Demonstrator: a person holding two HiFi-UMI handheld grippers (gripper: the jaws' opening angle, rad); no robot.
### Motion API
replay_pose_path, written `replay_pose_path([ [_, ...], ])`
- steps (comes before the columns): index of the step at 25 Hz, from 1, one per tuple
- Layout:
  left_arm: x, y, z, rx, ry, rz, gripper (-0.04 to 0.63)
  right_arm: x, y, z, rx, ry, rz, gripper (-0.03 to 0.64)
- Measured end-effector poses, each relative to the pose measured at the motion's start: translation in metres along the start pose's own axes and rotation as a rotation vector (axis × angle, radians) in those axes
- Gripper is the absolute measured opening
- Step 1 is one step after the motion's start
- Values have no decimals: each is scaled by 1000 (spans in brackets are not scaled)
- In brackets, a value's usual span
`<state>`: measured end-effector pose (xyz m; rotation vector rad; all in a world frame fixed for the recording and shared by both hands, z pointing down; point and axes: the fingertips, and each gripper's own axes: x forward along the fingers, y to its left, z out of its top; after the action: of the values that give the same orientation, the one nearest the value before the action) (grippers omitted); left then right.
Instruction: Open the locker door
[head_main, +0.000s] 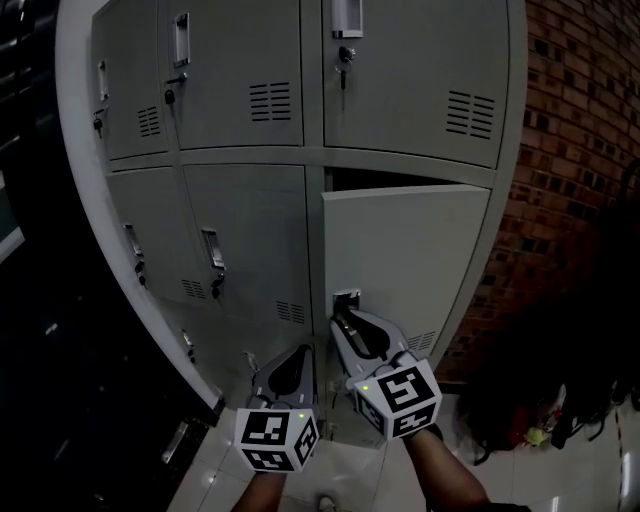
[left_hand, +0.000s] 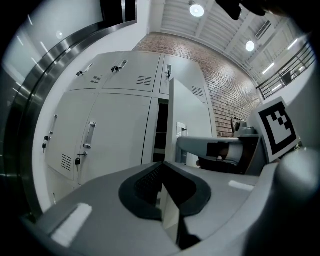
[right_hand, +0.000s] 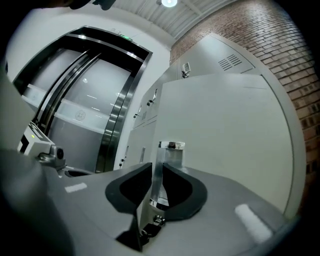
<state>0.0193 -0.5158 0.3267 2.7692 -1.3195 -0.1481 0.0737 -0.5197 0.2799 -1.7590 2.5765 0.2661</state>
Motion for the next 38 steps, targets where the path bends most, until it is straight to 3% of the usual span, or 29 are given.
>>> replay_pose_path([
  [10,-43,-35,-18,-4,30,20,6,-57,15,7,10,-29,2,48],
  [17,-64,-65,-21,9,40,2,6,-100,17,10,4,-34,-29,46],
  [19,-68,-75,-19,13,37,-9,6,-111,17,9,-5,-22,-36,0],
  [38,-107,-150,-16,28,18,-66,6,-204,15,8,-20,5,-109,0],
])
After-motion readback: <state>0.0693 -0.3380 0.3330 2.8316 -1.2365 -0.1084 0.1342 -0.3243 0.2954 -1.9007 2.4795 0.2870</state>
